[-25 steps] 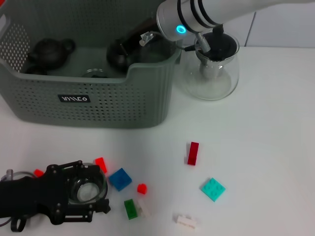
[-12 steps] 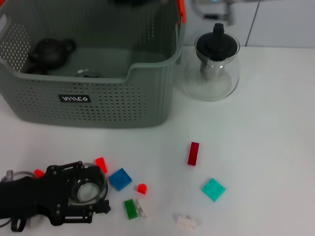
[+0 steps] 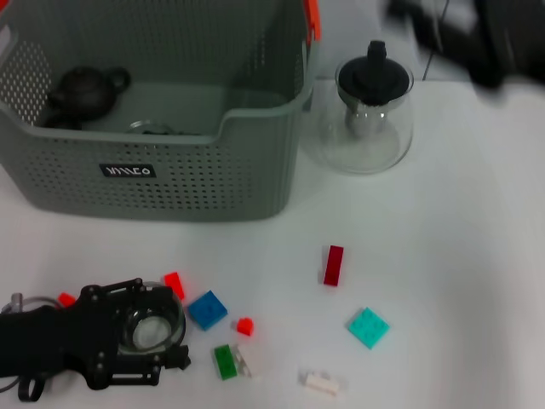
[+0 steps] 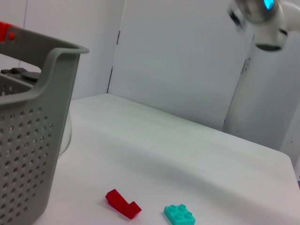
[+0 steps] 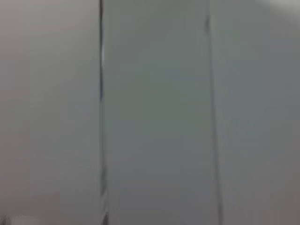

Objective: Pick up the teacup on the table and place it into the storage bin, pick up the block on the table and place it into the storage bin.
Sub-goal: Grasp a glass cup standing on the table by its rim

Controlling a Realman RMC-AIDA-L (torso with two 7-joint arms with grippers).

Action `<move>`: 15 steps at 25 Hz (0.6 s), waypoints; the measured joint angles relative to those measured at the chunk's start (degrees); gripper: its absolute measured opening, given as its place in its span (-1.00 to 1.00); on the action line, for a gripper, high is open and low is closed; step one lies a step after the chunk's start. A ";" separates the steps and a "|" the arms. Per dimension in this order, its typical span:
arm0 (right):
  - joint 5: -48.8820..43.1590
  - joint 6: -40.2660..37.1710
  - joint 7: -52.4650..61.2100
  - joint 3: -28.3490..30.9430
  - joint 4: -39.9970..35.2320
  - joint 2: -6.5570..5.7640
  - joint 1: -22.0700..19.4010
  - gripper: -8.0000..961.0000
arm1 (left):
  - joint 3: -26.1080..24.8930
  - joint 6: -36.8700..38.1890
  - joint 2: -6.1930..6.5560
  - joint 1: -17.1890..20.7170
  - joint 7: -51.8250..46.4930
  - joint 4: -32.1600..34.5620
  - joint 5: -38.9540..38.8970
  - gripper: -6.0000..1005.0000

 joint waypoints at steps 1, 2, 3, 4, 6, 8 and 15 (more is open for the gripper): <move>-4.02 -2.55 -0.78 0.53 0.27 0.05 -1.55 0.09 | 0.00 0.03 0.07 -0.06 0.00 0.00 -0.02 0.70; -8.42 -3.96 -1.34 0.93 0.29 0.21 -3.01 0.10 | -0.01 0.11 0.11 -0.09 -0.01 0.02 -0.01 0.70; -12.72 -5.27 -1.80 1.05 0.31 0.47 -4.29 0.10 | 0.00 0.39 0.16 -0.18 -0.08 0.14 0.00 0.70; -15.89 -5.56 -1.98 1.02 0.73 0.71 -5.04 0.11 | 0.00 0.76 0.22 -0.24 -0.26 0.27 0.03 0.70; -20.88 -6.16 -2.12 0.88 3.31 0.90 -5.92 0.12 | 0.00 2.03 0.38 -0.38 -0.89 0.72 0.14 0.70; -22.45 -6.97 -2.11 1.08 7.34 0.53 -5.81 0.13 | 0.00 4.74 0.63 -0.45 -2.47 2.09 0.13 0.70; -29.33 -7.14 -2.28 1.63 9.78 0.53 -4.54 0.38 | 2.80 9.74 1.06 -1.49 -24.05 17.96 0.95 0.70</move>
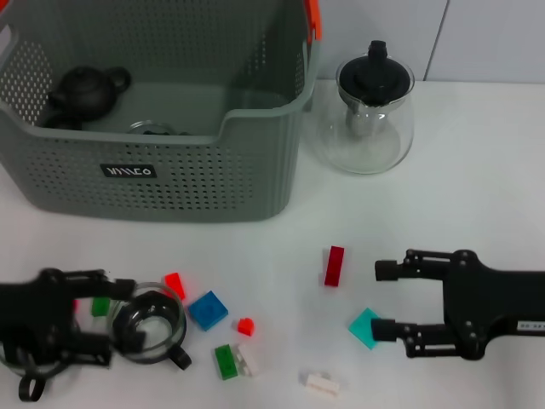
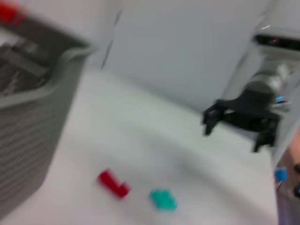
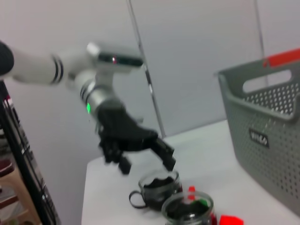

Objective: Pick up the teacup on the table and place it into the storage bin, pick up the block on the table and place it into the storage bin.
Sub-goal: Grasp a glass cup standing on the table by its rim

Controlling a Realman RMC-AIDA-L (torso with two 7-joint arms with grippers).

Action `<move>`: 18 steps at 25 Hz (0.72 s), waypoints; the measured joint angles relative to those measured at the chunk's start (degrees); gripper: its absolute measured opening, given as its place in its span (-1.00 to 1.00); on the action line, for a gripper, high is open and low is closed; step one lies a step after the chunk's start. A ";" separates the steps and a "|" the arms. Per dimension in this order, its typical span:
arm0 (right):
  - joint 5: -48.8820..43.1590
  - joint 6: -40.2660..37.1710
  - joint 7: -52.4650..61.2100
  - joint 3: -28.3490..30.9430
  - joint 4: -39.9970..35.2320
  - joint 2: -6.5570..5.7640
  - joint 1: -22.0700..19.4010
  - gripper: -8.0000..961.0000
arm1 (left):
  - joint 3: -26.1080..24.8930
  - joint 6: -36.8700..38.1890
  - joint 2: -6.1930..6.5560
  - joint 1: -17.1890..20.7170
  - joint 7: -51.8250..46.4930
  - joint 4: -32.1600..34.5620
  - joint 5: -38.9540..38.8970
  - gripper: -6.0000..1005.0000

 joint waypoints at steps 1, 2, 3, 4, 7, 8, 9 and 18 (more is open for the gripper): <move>-0.18 0.09 0.09 0.18 0.19 0.00 0.20 0.46 | 1.00 -0.05 0.22 -0.23 -3.72 2.51 0.20 0.70; -0.29 0.20 0.21 0.53 0.30 -0.01 0.52 0.54 | 1.99 -0.16 0.40 -0.47 -7.66 5.54 0.41 0.70; -0.41 0.21 0.27 0.94 0.45 0.02 0.79 0.61 | 2.71 -0.26 0.52 -0.72 -10.99 8.09 0.73 0.70; -0.52 0.21 0.29 1.35 0.62 0.05 1.05 0.62 | 3.28 -0.55 0.54 -1.18 -14.76 10.89 1.41 0.70; -0.73 0.20 0.39 2.49 1.80 0.02 1.64 0.63 | 4.47 -1.31 0.46 -2.43 -22.22 15.92 3.97 0.69; -0.78 0.21 0.39 2.86 2.38 -0.08 1.87 0.64 | 6.21 -2.05 0.40 -3.92 -28.51 18.63 7.42 0.69; -0.85 0.21 0.36 3.35 3.12 -0.17 2.17 0.64 | 8.72 -2.31 0.33 -5.60 -32.66 19.99 10.64 0.69; -1.16 0.24 0.47 5.50 5.45 -0.55 3.38 0.66 | 17.30 -12.32 -2.85 -9.55 -35.63 20.89 20.30 0.68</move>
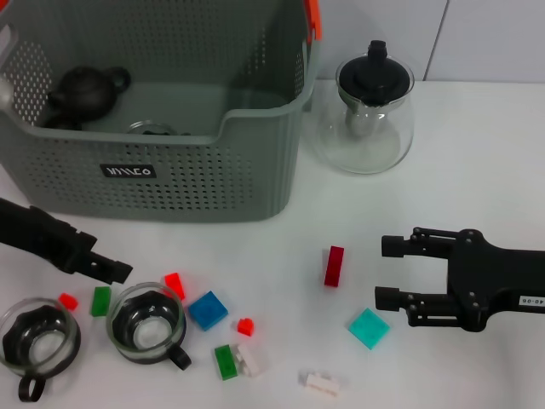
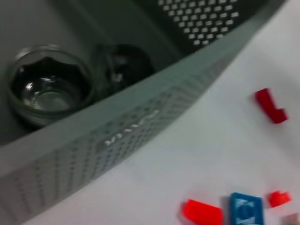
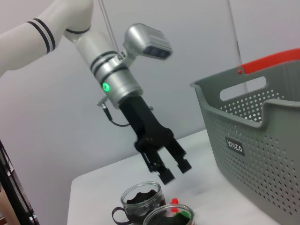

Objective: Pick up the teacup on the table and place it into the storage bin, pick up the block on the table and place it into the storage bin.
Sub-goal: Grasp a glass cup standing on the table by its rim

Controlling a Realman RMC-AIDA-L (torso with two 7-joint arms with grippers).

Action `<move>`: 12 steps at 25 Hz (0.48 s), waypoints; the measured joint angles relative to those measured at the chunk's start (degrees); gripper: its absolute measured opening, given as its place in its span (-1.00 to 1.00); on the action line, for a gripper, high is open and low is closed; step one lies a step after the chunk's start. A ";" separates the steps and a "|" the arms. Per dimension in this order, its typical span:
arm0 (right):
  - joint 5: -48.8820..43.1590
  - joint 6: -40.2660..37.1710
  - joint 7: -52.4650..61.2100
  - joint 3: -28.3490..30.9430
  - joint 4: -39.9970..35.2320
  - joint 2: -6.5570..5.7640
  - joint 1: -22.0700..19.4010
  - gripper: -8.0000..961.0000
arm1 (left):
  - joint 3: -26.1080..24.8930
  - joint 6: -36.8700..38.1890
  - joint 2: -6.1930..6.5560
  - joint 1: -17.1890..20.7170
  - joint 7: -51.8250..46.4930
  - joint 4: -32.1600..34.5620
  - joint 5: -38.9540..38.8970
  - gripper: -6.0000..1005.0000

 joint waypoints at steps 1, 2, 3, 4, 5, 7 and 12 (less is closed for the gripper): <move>-0.02 0.00 0.00 0.05 0.23 -0.03 0.02 0.66 | 0.90 -1.17 -0.32 -0.08 -0.20 -0.30 0.60 0.68; -0.05 0.00 0.00 0.11 0.57 -0.13 0.06 0.66 | 1.84 -2.09 -0.66 0.03 -0.27 -0.54 0.86 0.68; -0.07 0.00 0.00 0.13 0.93 -0.25 0.15 0.66 | 2.74 -2.82 -0.95 0.19 -0.27 -0.66 0.93 0.68; -0.09 0.00 0.00 0.15 1.42 -0.39 0.30 0.66 | 3.94 -3.67 -1.31 0.49 -0.14 -0.84 1.14 0.67; -0.10 -0.01 0.00 0.18 1.90 -0.54 0.50 0.66 | 4.70 -4.11 -1.48 0.69 -0.01 -1.00 1.44 0.67; -0.13 -0.01 -0.01 0.19 2.73 -0.66 0.85 0.66 | 6.65 -5.42 -1.78 1.02 0.19 -1.77 2.58 0.67; -0.17 0.03 -0.40 0.20 3.82 -0.68 1.13 0.66 | 8.34 -7.18 -2.28 1.32 -0.05 -3.48 4.71 0.62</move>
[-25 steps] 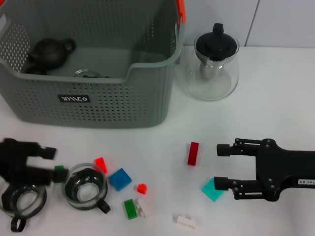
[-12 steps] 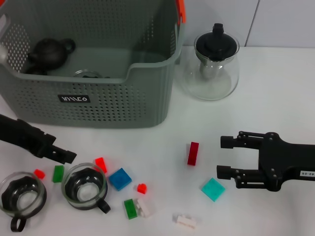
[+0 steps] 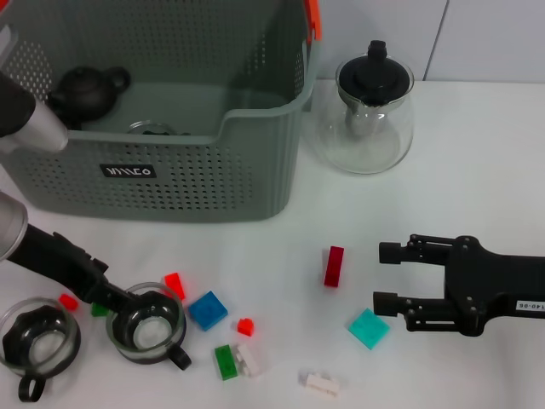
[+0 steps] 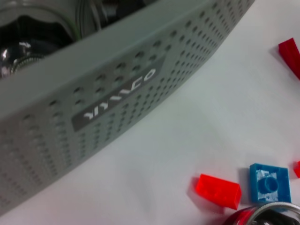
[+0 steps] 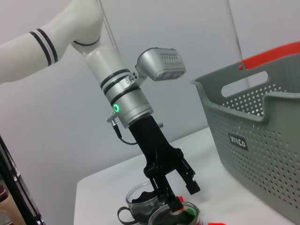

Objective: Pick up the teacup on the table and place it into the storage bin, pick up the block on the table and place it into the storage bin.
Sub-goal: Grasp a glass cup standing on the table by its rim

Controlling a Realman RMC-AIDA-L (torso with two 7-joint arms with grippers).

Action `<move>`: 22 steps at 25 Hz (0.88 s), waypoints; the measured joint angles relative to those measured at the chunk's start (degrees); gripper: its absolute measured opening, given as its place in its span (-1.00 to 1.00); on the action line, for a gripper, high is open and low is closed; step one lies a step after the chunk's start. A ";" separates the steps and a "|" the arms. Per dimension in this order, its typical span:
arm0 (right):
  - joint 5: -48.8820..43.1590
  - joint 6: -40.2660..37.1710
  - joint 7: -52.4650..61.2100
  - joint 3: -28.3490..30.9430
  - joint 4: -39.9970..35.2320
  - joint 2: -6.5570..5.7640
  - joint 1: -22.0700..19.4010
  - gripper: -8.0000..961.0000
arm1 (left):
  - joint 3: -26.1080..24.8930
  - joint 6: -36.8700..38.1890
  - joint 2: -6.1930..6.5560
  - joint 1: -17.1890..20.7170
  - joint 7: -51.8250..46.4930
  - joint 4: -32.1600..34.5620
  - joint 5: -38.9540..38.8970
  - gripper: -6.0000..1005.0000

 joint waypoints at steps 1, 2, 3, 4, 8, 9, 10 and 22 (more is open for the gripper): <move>-0.01 0.03 0.00 0.00 0.06 0.00 0.01 0.66 | 0.01 -0.16 -0.01 0.02 -0.23 -0.29 0.14 0.61; -0.01 0.04 -0.01 0.00 0.10 0.00 0.01 0.66 | 0.01 -0.16 -0.01 0.02 -0.23 -0.29 0.14 0.60; -0.03 0.04 -0.01 0.00 0.16 -0.01 0.02 0.66 | 0.05 -0.80 -0.02 0.05 -1.05 -0.65 0.56 0.59; -0.04 0.04 -0.01 0.00 0.21 -0.03 0.02 0.66 | 0.09 -1.56 -0.03 0.08 -2.04 -0.85 1.16 0.59; -0.07 0.06 -0.03 0.00 0.43 -0.07 0.03 0.66 | -0.47 -3.55 -0.05 0.20 -4.16 -1.02 2.73 0.55; -0.07 0.07 -0.03 0.00 0.43 -0.09 0.03 0.66 | -0.70 -3.65 -0.03 0.22 -4.36 -1.02 2.80 0.54; -0.07 0.08 -0.02 0.00 0.43 -0.11 0.04 0.66 | -0.84 -3.69 0.01 0.22 -4.60 -1.02 2.81 0.53; -0.07 0.08 0.32 0.00 0.46 -0.33 0.04 0.66 | 1.63 -1.60 -0.58 -0.18 -5.50 -1.37 1.22 0.41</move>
